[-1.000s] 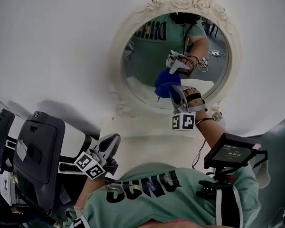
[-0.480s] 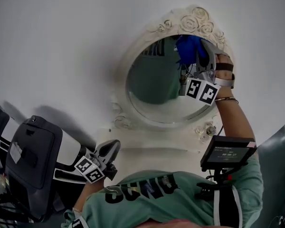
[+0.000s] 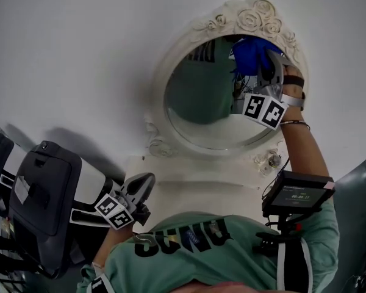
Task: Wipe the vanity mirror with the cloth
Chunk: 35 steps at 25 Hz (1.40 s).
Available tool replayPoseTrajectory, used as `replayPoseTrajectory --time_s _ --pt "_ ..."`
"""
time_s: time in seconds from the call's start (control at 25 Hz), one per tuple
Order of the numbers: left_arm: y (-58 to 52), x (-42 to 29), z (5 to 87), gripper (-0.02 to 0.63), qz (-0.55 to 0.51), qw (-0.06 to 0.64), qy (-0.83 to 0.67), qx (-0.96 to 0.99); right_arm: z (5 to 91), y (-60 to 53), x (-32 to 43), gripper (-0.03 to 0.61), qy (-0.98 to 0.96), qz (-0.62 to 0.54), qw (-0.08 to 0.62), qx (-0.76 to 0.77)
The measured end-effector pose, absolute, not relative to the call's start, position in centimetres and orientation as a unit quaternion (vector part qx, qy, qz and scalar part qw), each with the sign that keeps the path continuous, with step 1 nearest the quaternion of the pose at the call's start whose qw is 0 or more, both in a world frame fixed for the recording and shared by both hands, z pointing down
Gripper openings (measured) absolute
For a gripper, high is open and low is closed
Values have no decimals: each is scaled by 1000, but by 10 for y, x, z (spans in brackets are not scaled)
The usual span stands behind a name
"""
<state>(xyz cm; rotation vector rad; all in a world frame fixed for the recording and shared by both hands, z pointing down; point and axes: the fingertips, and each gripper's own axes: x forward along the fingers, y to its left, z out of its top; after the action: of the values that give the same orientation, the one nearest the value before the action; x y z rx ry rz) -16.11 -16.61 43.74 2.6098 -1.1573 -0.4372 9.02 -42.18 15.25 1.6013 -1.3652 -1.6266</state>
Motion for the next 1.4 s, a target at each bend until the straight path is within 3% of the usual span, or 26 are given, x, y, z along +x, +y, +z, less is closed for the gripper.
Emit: replayPoseTrajectory --time_s 0.32,0.72,1.16,1.28,1.4 --pt "-170 -152 446 9 -125 143 -397 898 321 -426 89 49 -549 -578 308 519" --pt "-155 -145 462 9 -77 170 -417 890 650 -414 107 51 -609 -509 503 341" --pt "-154 -135 449 9 -82 167 -396 899 658 -406 103 48 -698 -341 549 309" --pt "-164 -137 450 9 -94 151 -395 901 626 -407 93 48 -723 -348 510 311" --pt "-172 -140 444 9 -111 142 -394 901 525 -414 85 48 -725 -397 432 362"
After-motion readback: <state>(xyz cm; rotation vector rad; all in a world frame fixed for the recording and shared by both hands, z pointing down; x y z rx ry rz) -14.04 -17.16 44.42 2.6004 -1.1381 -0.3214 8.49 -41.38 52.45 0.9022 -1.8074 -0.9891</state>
